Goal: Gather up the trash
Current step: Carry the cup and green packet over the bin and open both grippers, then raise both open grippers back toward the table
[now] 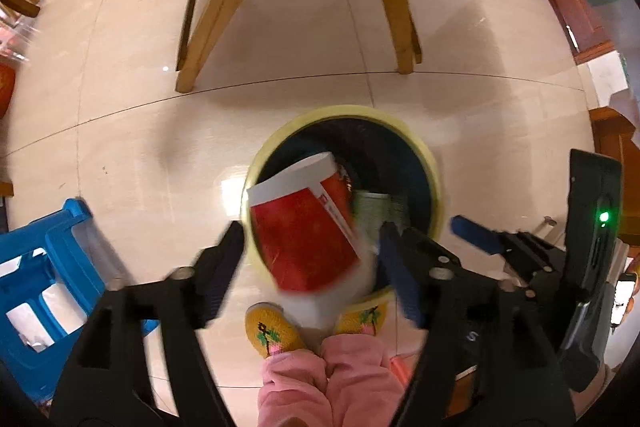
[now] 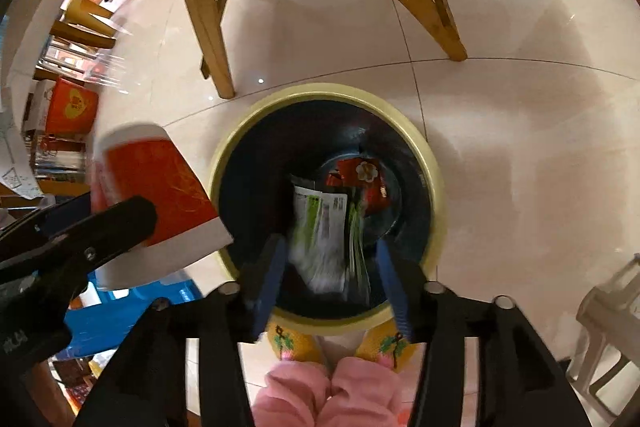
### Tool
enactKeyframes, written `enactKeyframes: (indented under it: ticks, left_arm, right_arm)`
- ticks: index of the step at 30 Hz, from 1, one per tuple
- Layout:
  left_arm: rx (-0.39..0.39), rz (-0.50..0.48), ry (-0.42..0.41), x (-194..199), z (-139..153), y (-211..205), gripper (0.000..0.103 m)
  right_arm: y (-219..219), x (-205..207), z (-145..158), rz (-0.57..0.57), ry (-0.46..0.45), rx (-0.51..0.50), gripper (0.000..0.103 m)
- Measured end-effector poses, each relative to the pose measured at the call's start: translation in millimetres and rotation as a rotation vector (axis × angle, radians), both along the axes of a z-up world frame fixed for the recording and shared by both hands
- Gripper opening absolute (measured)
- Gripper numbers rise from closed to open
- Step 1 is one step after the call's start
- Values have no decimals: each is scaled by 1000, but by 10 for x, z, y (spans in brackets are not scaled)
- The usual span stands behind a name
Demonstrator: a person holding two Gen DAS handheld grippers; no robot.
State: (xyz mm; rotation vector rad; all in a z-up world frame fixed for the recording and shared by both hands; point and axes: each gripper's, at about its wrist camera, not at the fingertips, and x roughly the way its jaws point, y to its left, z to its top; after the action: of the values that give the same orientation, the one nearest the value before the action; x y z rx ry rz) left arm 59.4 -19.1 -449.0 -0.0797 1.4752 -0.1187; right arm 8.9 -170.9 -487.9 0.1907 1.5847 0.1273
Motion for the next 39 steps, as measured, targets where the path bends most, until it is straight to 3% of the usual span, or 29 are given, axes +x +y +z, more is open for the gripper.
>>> enactKeyframes:
  ticks: [1,2,12,21,29,39]
  left_arm:
    - [0,6,2,-11,8,5,82]
    - [-3,11,2,-16,8,13,82]
    - [16,14,-31,-72,294,167,82]
    - [45,40,-63,-177,812,316,82]
    - [45,70,-121,-289,1678,458,82]
    - [60,61,-242,-520,3168,557,82]
  right_arm:
    - [5,12,-12,-2,-4,-5,74]
    - [0,20,-8,-2,-9,-7,76]
    - [85,80,175,8,-24,-19,76]
    - [129,67,815,18,-81,-51,76]
    - [103,84,1689,2,-126,-47,76]
    - [145,-58,3117,45,-193,-15,76]
